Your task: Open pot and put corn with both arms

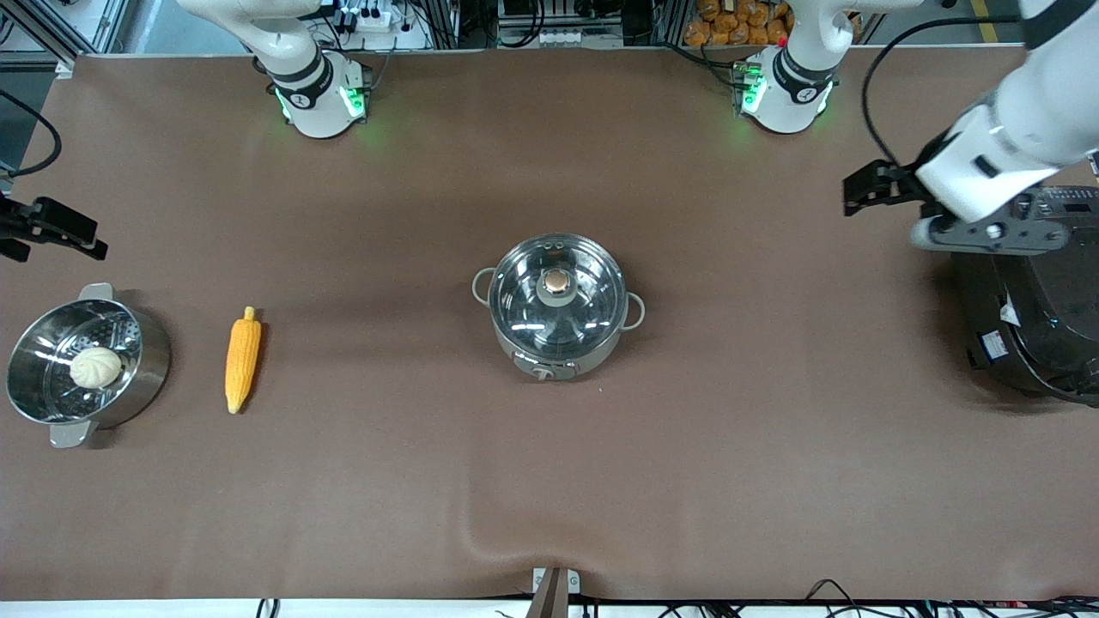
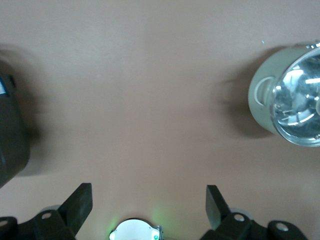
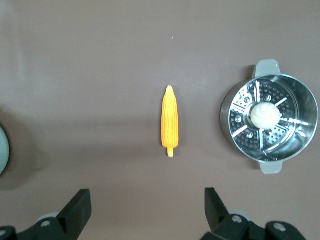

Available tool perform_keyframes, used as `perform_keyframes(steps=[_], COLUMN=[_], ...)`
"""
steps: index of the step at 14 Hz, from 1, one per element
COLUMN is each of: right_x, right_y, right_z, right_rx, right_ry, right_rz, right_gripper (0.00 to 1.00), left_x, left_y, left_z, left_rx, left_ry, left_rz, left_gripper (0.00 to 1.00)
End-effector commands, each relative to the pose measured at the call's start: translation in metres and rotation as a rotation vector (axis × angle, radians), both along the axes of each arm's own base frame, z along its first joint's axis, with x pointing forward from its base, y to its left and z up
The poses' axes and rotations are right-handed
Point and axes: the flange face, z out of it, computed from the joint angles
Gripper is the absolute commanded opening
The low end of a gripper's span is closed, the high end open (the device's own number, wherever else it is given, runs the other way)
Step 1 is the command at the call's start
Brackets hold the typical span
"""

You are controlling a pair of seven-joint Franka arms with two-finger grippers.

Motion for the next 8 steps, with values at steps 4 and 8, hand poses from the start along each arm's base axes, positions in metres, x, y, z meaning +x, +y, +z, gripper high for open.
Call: perform_keyframes(steps=[4,8], right_x=[0.006,0.008], right_y=[0.006,0.007], right_z=[-0.106,-0.19], right_rx=[-0.008,-0.018], right_ry=[-0.068,-0.106], right_rz=[0.0,0.002], right_gripper=[1.0,1.0], left_x=[0.011,0.005], left_y=[-0.07,-0.176], left_z=[-0.03,-0.077], left_rx=[-0.009,-0.005], left_ry=[-0.013,-0.038], left_rz=[0.06,0.16], left_gripper=[1.0,1.0])
